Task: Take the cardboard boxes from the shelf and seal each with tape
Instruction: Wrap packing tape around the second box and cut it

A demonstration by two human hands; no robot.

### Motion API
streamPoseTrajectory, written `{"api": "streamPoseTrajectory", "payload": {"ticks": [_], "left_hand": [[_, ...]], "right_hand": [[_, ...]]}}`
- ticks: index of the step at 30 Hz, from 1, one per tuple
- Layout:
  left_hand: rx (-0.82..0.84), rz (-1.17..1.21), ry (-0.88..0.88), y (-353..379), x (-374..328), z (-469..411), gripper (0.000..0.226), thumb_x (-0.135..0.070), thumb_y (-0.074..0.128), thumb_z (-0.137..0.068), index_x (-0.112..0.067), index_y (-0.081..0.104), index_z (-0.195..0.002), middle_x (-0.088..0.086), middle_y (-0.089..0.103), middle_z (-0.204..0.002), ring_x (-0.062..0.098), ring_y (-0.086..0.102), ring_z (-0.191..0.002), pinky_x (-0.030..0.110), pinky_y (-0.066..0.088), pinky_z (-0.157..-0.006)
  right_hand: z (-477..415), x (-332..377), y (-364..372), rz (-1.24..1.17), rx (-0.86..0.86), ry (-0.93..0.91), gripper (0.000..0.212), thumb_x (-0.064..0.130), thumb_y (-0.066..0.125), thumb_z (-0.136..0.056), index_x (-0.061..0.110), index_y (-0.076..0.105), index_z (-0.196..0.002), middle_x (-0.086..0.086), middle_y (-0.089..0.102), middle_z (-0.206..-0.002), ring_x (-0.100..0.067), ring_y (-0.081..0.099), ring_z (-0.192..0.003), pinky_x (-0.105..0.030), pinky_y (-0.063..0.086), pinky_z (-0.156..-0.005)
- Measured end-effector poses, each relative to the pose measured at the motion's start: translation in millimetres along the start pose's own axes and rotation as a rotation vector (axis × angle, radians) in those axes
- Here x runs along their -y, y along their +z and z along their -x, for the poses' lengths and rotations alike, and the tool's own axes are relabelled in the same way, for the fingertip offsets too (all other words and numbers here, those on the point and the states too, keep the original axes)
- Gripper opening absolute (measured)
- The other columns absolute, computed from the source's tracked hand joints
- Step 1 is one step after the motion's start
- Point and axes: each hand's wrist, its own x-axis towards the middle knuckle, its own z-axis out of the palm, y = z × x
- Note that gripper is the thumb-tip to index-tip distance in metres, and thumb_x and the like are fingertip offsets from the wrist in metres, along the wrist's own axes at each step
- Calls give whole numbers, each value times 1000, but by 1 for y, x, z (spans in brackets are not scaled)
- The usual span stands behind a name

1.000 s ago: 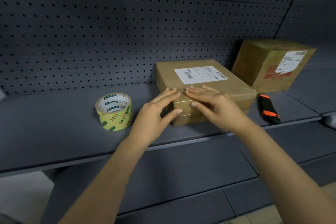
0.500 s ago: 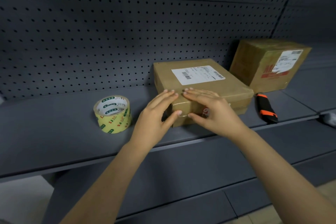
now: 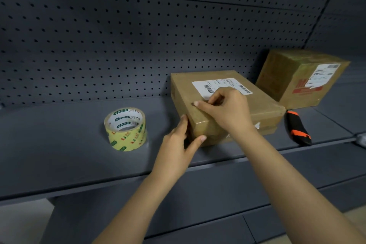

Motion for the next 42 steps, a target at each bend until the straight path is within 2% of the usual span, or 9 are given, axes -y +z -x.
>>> {"api": "streamPoseTrajectory", "payload": {"ticks": [4,8,13,17,21,25,29,35,42], "left_hand": [[-8,81,-33,0,-2,0,76,-36,70,-89,-15,33,-152,7,61,-135,19,63,-117,34,54,-95],[14,197,-59,-1,-2,-3,76,-29,74,-87,-15,36,-151,-3,48,-147,2,54,-121,15,48,-96],[25,260,-82,-1,6,-10,79,-29,79,-82,-12,42,-149,-3,41,-143,6,56,-118,23,48,-101],[70,222,-88,-2,6,-16,81,-30,77,-83,-13,37,-151,-4,37,-141,4,55,-116,18,46,-99],[45,82,-25,0,1,-11,83,-37,71,-87,-9,30,-153,0,36,-144,12,45,-130,22,36,-111],[-64,-45,53,-2,-2,-6,75,-32,73,-87,-7,38,-149,4,41,-149,13,40,-136,1,19,-105],[-72,15,62,1,-6,-6,77,-23,75,-86,-7,35,-150,7,36,-156,16,37,-142,19,29,-114],[38,-13,67,-2,-9,-9,82,-23,66,-93,-8,16,-156,9,24,-161,20,33,-145,32,30,-117],[73,-9,73,-7,-8,-10,91,-26,66,-92,-18,4,-158,5,37,-156,19,46,-137,32,41,-108]], "right_hand": [[-6,3,3,14,-4,6,30,44,80,-75,20,63,-67,11,59,-63,-5,55,-63,-27,46,-63],[4,-5,1,58,-18,-144,19,35,73,-84,19,71,-76,5,66,-77,-13,60,-76,-30,47,-74],[17,-10,-2,24,-34,-202,7,24,73,-85,18,74,-80,5,63,-84,-9,58,-82,-7,35,-73],[15,-7,0,32,-27,-211,7,20,72,-85,17,74,-78,9,61,-83,-13,59,-82,-20,39,-74],[15,-8,0,36,-35,-206,7,20,72,-84,17,74,-78,7,63,-84,-14,61,-82,-20,40,-75],[16,-8,-1,27,-33,-194,7,21,73,-84,16,75,-80,6,64,-85,-15,62,-83,-21,41,-77],[16,-8,0,34,-45,-214,6,19,73,-84,16,75,-79,6,63,-83,-15,61,-82,-21,41,-76],[15,-9,2,65,-46,-240,8,18,71,-85,15,74,-78,5,61,-81,-16,59,-79,-25,41,-74],[20,-10,-3,37,-2,-249,18,30,69,-88,14,76,-92,4,63,-90,-13,60,-88,-16,39,-80]]}}
